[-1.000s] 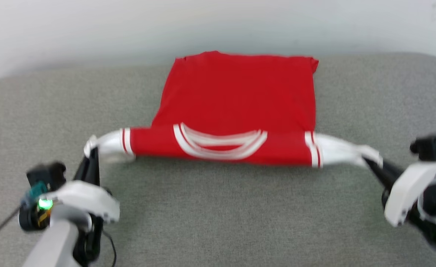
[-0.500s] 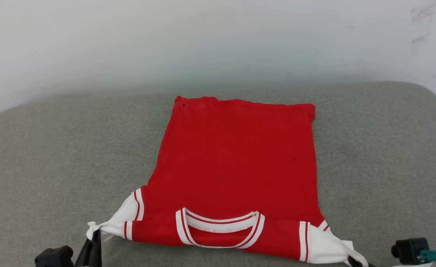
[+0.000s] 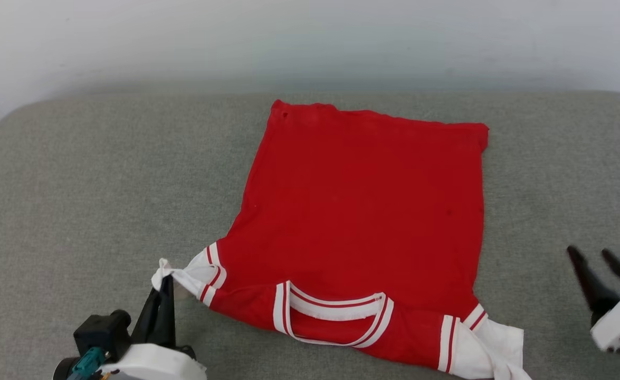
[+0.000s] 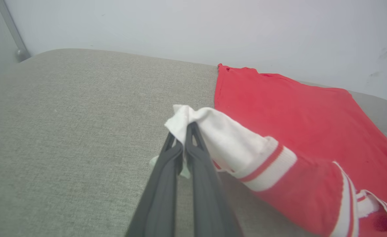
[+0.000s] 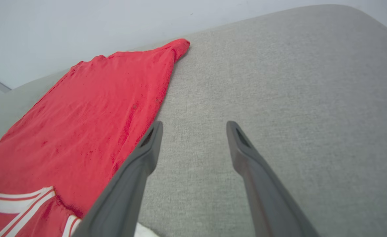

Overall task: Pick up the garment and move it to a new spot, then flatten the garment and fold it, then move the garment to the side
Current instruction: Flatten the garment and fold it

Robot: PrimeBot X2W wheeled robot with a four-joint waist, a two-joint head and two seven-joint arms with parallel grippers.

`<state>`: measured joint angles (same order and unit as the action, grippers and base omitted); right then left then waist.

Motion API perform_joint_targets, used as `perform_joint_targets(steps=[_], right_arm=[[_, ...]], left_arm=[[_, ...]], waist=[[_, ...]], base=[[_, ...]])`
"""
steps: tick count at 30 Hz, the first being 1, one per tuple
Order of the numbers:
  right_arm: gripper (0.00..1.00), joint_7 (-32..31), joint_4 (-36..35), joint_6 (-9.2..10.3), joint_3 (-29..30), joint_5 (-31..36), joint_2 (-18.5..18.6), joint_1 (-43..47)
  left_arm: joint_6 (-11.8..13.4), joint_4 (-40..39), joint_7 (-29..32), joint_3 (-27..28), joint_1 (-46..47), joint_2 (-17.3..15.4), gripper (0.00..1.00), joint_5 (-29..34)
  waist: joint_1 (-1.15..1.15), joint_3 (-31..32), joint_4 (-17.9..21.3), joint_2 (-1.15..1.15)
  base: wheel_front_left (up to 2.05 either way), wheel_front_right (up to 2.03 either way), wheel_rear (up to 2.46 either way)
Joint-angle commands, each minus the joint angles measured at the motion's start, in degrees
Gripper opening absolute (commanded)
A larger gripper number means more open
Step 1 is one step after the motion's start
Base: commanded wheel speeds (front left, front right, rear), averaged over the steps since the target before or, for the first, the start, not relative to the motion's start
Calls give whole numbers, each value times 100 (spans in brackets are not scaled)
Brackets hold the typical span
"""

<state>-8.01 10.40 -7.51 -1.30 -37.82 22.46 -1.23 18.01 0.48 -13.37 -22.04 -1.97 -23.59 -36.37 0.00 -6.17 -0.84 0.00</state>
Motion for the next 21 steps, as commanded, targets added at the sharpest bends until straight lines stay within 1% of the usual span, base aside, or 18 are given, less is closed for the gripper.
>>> perform_joint_targets(steps=[1, 2, 4, 7, 11, 13, 14, 15, 18, 21], right_arm=[[100, 68, 169, 4, 179, 2, 63, -396], [100, 93, 306, 3, 275, -35, 55, -630], [100, 49, 646, 3, 421, -37, 208, -1080], [100, -136, 1001, 3, 389, -48, 455, -1859], [100, -622, 1462, 3, 230, -124, 787, -2905], [100, -1121, 1718, 3, 158, -172, 968, -3435], [100, -1689, 1972, 3, 87, -215, 1090, -3910], [100, -2008, 2083, 3, 80, -214, 1186, -4147], [100, -2802, 2342, 3, -3, -188, 1279, -4708], [100, -3325, 2556, 3, -21, -54, 1216, -5113]], left_arm=[[-44, 3, -57, -25, 185, 69, 0, 75], [-83, 16, -71, -46, 281, 119, 0, 99], [-184, 63, -104, -93, 464, 252, 0, 123], [-317, 127, -147, -173, 834, 419, 0, 250], [-493, 226, -171, -262, 1230, 652, 0, 430], [-603, 239, -183, -324, 1474, 775, 0, 535], [-700, 268, -187, -364, 1646, 896, 0, 623], [-748, 245, -190, -374, 1743, 973, 0, 682], [-864, 157, -193, -320, 1949, 1197, 0, 878], [-975, 87, -188, -234, 2043, 1376, 0, 1038]], waist=[[0, -280, -151, 0], [0, -372, -199, 0], [0, -524, -345, 0], [0, -893, -539, 0], [0, -1299, -735, 0], [0, -1523, -889, 0], [0, -1683, -1021, 0], [0, -1783, -1095, 0], [0, -2012, -1265, 0], [0, -2194, -1381, 0]], base=[[0, 0, 0], [0, 0, 0], [0, 0, 0], [0, 0, 0], [0, 0, 0], [0, 0, 0], [0, 0, 0], [0, 0, 0], [0, 0, 0], [0, 0, 0]])
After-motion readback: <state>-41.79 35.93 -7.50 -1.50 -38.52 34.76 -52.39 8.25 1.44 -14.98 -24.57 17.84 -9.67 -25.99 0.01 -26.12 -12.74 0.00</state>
